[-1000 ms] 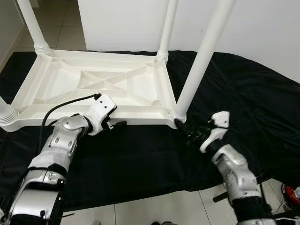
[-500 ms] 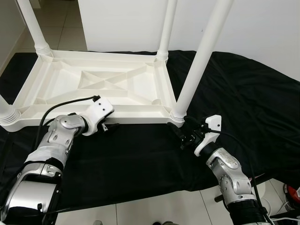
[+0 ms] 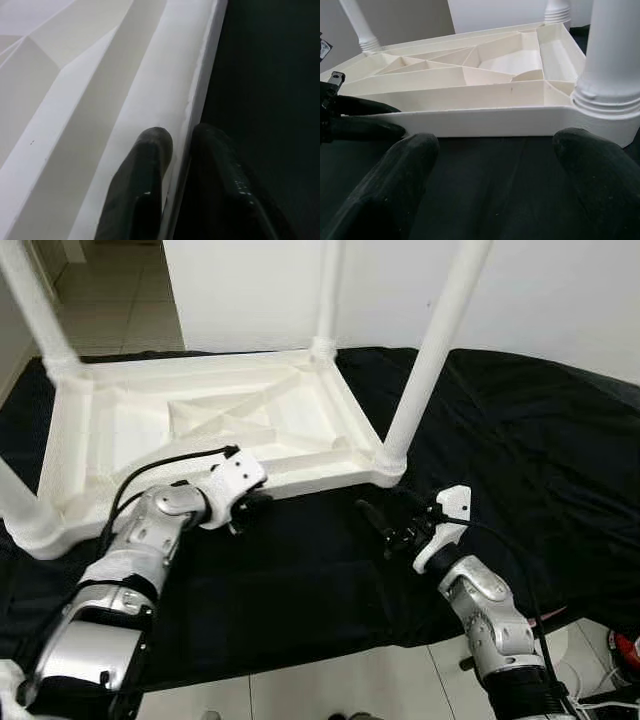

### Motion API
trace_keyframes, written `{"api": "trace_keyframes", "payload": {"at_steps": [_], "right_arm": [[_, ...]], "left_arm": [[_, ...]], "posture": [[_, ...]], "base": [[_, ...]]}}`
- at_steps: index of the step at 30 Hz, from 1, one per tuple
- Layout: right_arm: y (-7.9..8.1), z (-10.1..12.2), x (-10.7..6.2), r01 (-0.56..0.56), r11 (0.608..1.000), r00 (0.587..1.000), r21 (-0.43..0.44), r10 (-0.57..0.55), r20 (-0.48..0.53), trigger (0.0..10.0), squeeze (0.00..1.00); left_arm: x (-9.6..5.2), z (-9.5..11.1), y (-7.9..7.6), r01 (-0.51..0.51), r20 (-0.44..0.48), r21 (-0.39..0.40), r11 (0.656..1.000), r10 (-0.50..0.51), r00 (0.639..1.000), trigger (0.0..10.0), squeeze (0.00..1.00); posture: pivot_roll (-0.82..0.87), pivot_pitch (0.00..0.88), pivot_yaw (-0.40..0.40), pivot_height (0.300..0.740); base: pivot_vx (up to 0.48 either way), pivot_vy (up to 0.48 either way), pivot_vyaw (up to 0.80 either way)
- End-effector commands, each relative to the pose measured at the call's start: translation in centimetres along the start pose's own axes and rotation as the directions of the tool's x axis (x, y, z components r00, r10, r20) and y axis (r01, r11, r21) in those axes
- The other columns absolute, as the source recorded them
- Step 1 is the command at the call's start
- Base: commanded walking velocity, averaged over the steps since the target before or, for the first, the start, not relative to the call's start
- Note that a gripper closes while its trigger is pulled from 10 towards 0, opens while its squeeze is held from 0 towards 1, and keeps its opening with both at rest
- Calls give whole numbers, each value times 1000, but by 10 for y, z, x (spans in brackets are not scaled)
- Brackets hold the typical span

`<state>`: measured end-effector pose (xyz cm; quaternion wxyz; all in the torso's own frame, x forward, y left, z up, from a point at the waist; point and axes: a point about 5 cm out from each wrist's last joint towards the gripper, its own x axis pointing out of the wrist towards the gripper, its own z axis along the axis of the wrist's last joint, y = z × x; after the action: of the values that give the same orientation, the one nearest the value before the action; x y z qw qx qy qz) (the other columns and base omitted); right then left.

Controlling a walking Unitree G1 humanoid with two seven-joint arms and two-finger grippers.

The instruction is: Building children table

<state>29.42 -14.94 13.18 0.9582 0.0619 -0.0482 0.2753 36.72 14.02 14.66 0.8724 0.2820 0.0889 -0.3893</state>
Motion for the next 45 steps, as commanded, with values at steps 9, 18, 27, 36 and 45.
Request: {"api": "trace_keyframes", "payload": {"at_steps": [9,18,27,36,45], "right_arm": [[0,-3,-1,10,1000,1000,1,-10,-5,10000,0],[3,-3,3,5,1000,1000,1,-5,-1,10000,0],[3,-4,2,11,1000,1000,6,-11,0,10000,0],[6,-5,4,12,1000,1000,17,-12,3,10000,0],[7,-5,5,7,1000,1000,21,-8,5,10000,0]], "left_arm": [[30,41,-41,-143,170,-35,989,147,974,0,0],[48,62,-83,-53,217,-54,997,64,974,10000,0],[37,60,-70,-67,234,-141,988,99,967,10000,1000],[23,72,-68,-34,341,-199,979,102,935,10000,788],[-15,55,-66,34,366,-149,988,23,930,10000,0]], "posture": [[48,28,-28,740],[51,40,-28,740],[54,58,-27,740],[65,77,-31,740],[77,89,-40,740]], "base": [[0,0,0],[0,0,0],[0,0,0],[0,0,0],[0,0,0]]}}
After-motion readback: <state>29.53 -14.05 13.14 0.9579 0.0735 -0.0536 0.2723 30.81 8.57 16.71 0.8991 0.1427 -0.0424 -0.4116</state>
